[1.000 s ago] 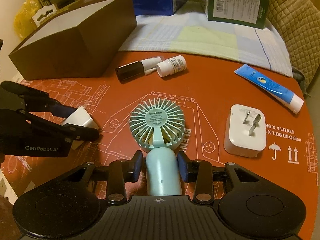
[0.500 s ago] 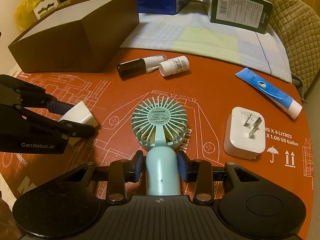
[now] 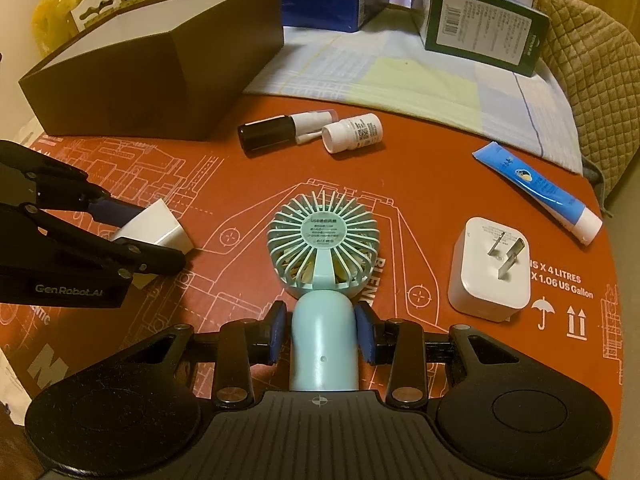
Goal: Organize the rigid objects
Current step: 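Lift the fan and charger and carry both toward the open box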
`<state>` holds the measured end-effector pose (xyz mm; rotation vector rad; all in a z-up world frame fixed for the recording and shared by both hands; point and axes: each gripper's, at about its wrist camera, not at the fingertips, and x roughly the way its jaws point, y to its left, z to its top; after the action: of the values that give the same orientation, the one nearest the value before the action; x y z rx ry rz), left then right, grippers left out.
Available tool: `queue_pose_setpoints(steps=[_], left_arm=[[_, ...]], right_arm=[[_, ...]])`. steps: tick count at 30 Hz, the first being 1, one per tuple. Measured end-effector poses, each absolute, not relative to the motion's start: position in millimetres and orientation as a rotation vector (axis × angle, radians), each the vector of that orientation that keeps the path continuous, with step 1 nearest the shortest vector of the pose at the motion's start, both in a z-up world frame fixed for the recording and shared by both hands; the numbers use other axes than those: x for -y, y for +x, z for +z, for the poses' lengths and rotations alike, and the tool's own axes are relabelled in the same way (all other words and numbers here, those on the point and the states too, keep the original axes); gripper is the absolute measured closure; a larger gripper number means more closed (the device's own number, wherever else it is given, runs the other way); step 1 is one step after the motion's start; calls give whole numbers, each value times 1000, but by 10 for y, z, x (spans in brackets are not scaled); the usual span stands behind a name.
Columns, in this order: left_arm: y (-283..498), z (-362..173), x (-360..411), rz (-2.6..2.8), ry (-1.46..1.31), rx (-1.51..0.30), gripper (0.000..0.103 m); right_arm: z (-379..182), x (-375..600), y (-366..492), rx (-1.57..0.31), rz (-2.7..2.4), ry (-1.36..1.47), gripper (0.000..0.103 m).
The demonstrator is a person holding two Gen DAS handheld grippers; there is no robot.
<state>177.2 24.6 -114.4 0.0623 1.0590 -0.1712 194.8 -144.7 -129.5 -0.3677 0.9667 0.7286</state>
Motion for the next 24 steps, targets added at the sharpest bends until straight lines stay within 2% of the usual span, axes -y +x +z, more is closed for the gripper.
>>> queue_pose_setpoints(steps=[4, 18, 24], left_arm=[[1759, -1142, -246, -174, 62, -1058, 67], [1642, -983, -431, -132, -1, -1037, 67], [1586, -794, -564, -99, -32, -1002, 67]], right_arm=[[-1301, 1443, 1945, -959, 721, -377, 73], [-1217, 1560, 2012, -1016, 712, -220, 73], [-1031, 1536, 1968, -982, 734, -184, 73]])
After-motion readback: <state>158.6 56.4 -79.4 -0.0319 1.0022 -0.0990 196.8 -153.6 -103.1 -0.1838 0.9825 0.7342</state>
